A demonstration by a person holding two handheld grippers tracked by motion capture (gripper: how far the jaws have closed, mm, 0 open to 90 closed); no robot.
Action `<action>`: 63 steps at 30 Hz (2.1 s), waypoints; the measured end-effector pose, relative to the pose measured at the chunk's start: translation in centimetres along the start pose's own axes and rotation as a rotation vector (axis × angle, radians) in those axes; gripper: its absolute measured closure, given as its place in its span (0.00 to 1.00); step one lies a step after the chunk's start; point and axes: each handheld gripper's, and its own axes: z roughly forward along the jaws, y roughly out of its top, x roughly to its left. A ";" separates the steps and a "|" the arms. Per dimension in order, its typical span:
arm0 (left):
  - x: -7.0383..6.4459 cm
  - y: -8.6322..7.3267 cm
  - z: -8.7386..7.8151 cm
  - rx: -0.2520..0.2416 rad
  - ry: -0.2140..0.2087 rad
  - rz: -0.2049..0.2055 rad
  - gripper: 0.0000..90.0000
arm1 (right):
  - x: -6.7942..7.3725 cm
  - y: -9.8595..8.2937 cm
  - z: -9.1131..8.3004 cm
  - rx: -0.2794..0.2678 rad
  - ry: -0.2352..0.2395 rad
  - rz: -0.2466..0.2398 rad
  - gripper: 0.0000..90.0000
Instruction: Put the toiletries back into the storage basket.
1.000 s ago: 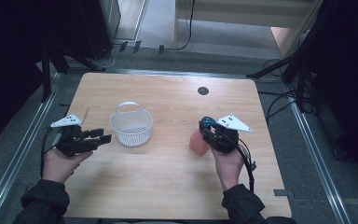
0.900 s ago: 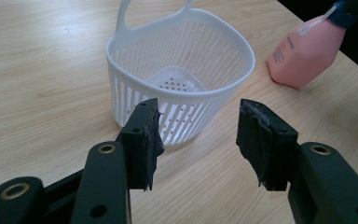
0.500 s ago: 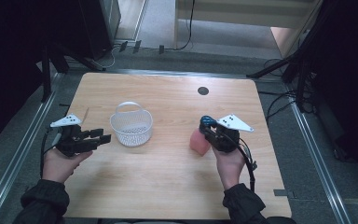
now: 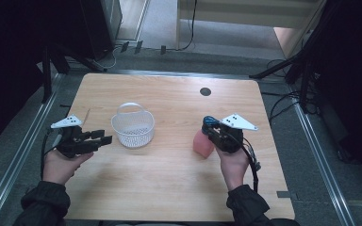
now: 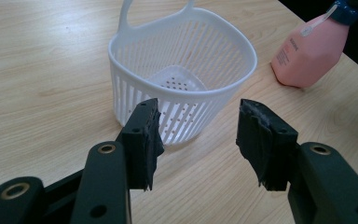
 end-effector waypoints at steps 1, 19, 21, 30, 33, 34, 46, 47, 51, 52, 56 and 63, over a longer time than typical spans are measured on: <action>0.0 0.0 0.0 0.000 0.001 0.000 0.55 | 0.0 0.0 0.0 0.000 0.002 -0.001 0.81; 0.1 0.0 0.0 -0.002 0.000 0.000 0.55 | 0.1 0.4 -0.1 0.030 0.015 -0.009 0.81; 0.1 0.0 0.0 -0.002 -0.001 0.001 0.55 | 0.1 0.4 -0.1 0.031 0.020 -0.006 0.82; 0.0 0.0 0.0 0.001 -0.001 -0.003 0.55 | 0.6 0.8 -0.2 0.025 0.046 -0.007 0.82; 0.1 0.0 0.1 0.003 0.000 -0.005 0.55 | 0.9 1.2 -0.4 0.021 0.053 -0.008 0.82; 0.1 0.0 0.1 0.002 0.000 -0.006 0.55 | 1.0 1.3 -0.5 0.022 0.056 -0.008 0.82; 0.2 0.1 0.0 0.000 -0.006 -0.013 0.55 | 1.6 2.5 -0.5 0.021 0.094 -0.011 0.82; 0.3 0.0 0.0 -0.001 -0.005 -0.013 0.55 | 1.7 2.6 -0.5 0.022 0.096 -0.012 0.82; 0.3 0.0 0.0 -0.001 -0.007 -0.014 0.55 | 2.0 3.0 -0.3 0.020 0.104 -0.019 0.82; 0.3 0.0 0.0 0.000 -0.008 -0.016 0.54 | 2.1 3.1 -0.3 0.022 0.106 -0.021 0.82; 0.4 0.1 -0.1 -0.001 -0.006 -0.016 0.54 | 2.3 3.7 -0.1 0.021 0.112 -0.031 0.82; 0.4 0.0 -0.1 0.001 -0.007 -0.019 0.54 | 2.7 4.5 0.2 0.008 0.115 -0.037 0.82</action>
